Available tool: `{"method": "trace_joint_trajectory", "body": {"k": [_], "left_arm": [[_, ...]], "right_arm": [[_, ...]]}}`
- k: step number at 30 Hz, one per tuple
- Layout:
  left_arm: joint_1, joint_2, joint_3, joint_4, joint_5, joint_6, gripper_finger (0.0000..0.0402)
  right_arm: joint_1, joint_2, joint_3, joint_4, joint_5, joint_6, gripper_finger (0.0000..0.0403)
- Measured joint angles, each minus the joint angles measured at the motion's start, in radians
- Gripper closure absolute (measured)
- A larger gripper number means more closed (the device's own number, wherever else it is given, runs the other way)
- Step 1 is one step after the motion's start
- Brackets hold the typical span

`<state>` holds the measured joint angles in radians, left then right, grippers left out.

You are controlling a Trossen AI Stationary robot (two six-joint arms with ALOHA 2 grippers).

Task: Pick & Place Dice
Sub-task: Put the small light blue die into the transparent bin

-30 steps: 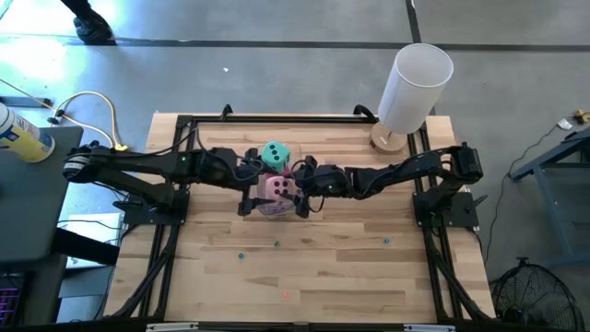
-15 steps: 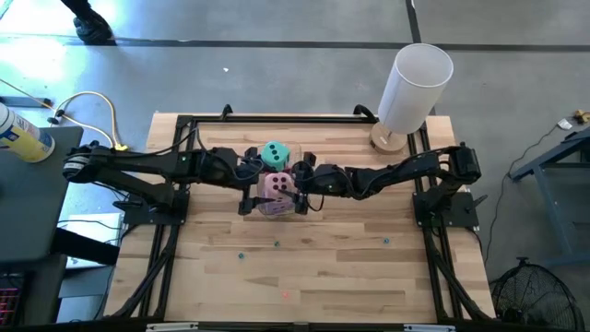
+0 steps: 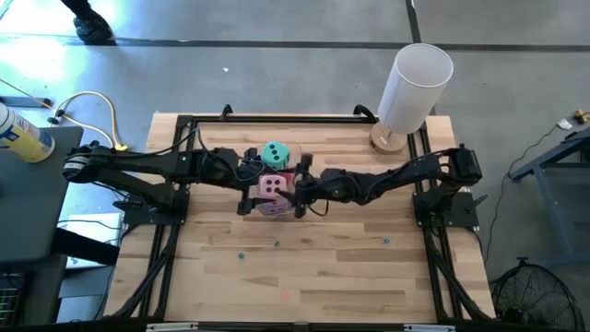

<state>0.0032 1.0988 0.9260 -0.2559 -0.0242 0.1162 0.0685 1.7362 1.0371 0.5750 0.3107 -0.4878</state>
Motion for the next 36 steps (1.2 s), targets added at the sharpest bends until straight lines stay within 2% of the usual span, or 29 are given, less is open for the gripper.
{"method": "trace_joint_trajectory", "body": {"k": [3,9,12,15,18,21,22,24,29,31,33,36], "left_arm": [[0.000,0.000,0.000,-0.017,0.000,-0.001,0.0016],[0.000,0.000,0.000,-0.020,0.000,-0.014,0.0016],[0.000,0.000,0.000,-0.021,0.000,-0.022,0.0016],[0.000,0.000,0.000,-0.021,0.001,-0.033,0.0016],[0.000,0.000,0.000,-0.021,0.001,-0.042,0.0016],[0.000,0.000,0.000,-0.021,0.001,-0.043,0.0016],[0.000,0.000,0.000,-0.021,0.001,-0.046,0.0016],[0.000,0.000,0.000,-0.021,0.001,-0.049,0.0016],[0.000,0.000,0.000,-0.022,0.001,-0.042,0.0016],[0.000,0.000,0.000,-0.022,0.001,-0.039,0.0016],[0.000,0.000,0.000,-0.022,0.001,-0.038,0.0016],[0.000,0.001,0.000,-0.022,0.001,-0.038,0.0016]], "right_arm": [[0.054,-0.001,0.000,0.002,0.149,-0.008,0.0133],[0.224,-0.001,0.002,-0.180,0.671,-0.015,0.0133],[0.319,-0.002,0.002,-0.294,0.886,0.041,0.0133],[0.405,-0.002,0.002,-0.433,1.006,0.177,0.0133],[0.482,-0.004,0.002,-0.535,1.045,0.296,0.0133],[0.551,-0.033,0.002,-0.605,1.026,0.405,0.0133],[0.568,-0.050,0.002,-0.638,0.997,0.447,0.0133],[0.590,-0.103,0.002,-0.739,0.871,0.561,0.0133],[0.535,-0.274,0.004,-1.047,0.259,0.917,0.0133],[0.504,-0.313,0.003,-1.151,0.095,0.993,0.0133],[0.489,-0.339,-0.003,-1.207,0.057,1.057,0.0133],[0.483,-0.374,-0.026,-1.300,0.099,1.143,0.0133]]}}
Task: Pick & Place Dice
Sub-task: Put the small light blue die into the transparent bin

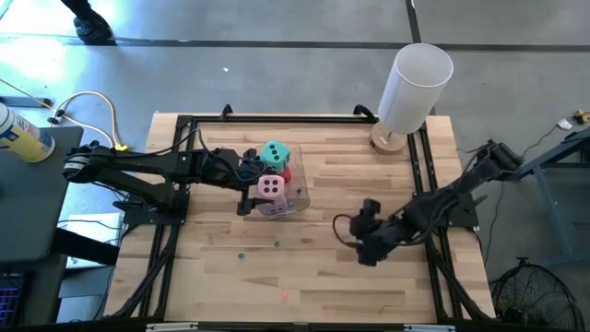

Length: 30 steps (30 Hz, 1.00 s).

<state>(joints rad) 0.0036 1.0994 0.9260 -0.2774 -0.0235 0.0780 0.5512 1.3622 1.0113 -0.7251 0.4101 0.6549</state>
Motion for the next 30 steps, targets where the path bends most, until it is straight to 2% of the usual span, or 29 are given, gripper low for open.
{"method": "trace_joint_trajectory", "body": {"k": [6,8,15,23,26,30], "left_arm": [[0.000,0.000,0.000,0.000,0.000,-0.003,0.0016],[0.000,0.000,0.000,0.000,0.000,-0.003,0.0016],[0.000,0.000,0.000,0.000,0.000,-0.003,0.0016],[0.016,0.000,0.000,0.000,0.000,-0.003,0.0016],[0.026,0.000,0.000,0.000,0.000,-0.003,0.0016],[0.030,0.008,0.000,-0.003,-0.001,-0.003,0.0016]], "right_arm": [[-0.032,-0.024,-0.069,-0.249,0.008,0.395,0.0133],[-0.030,-0.026,-0.101,-0.281,0.000,0.455,0.0133],[-0.030,-0.024,-0.220,-0.194,-0.151,0.528,0.0133],[-0.006,-0.024,-0.294,-0.160,-0.145,0.616,0.0133],[-0.002,-0.023,-0.299,-0.152,-0.177,0.662,0.0133],[-0.001,-0.023,-0.300,-0.151,-0.272,0.715,0.0133]]}}
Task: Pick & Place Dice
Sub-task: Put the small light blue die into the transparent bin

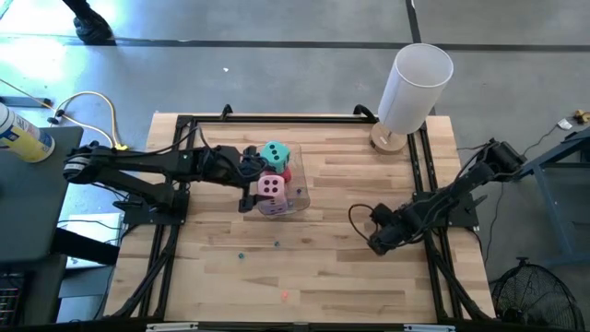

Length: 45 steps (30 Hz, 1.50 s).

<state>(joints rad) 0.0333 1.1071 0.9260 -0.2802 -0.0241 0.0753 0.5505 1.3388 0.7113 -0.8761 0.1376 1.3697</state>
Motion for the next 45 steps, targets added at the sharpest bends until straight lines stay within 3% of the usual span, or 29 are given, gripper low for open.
{"method": "trace_joint_trajectory", "body": {"k": [5,14,29,45], "left_arm": [[0.000,0.022,0.000,0.002,0.001,0.007,0.0016],[-0.001,0.031,0.000,0.022,0.001,0.029,0.0016],[-0.001,0.031,0.000,0.027,0.000,0.030,0.0016],[-0.001,0.030,0.000,0.029,0.001,0.030,0.0016]], "right_arm": [[0.000,0.000,0.000,0.001,-0.088,0.026,0.0133],[0.014,0.010,0.000,0.007,-0.119,0.070,0.0133],[0.049,0.116,0.000,0.053,-0.116,0.049,0.0133],[0.049,0.122,-0.055,0.118,-0.112,0.044,0.0133]]}}
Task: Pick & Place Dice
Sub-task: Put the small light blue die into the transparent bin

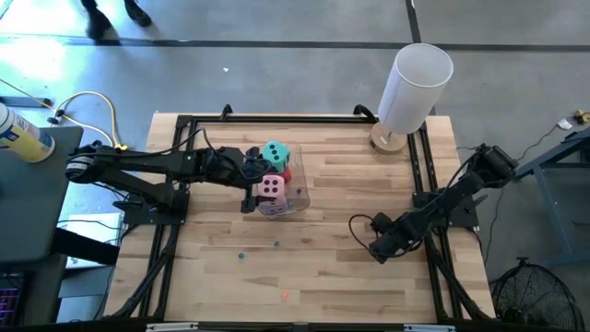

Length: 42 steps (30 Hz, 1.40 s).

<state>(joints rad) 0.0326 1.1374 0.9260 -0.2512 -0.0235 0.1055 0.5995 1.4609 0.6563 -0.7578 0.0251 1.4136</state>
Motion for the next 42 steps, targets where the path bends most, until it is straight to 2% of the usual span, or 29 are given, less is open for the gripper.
{"method": "trace_joint_trajectory", "body": {"k": [19,31,42], "left_arm": [[0.000,0.000,0.000,0.001,0.000,0.000,0.0016],[0.000,0.000,0.000,0.001,0.000,0.000,0.0016],[0.000,0.000,0.000,0.001,0.000,0.000,0.0016]], "right_arm": [[0.000,0.002,-0.002,0.005,0.022,-0.032,0.0136],[0.000,0.002,-0.002,0.011,0.027,-0.060,0.0235],[-0.001,0.002,-0.002,0.015,0.002,-0.076,0.0309]]}}
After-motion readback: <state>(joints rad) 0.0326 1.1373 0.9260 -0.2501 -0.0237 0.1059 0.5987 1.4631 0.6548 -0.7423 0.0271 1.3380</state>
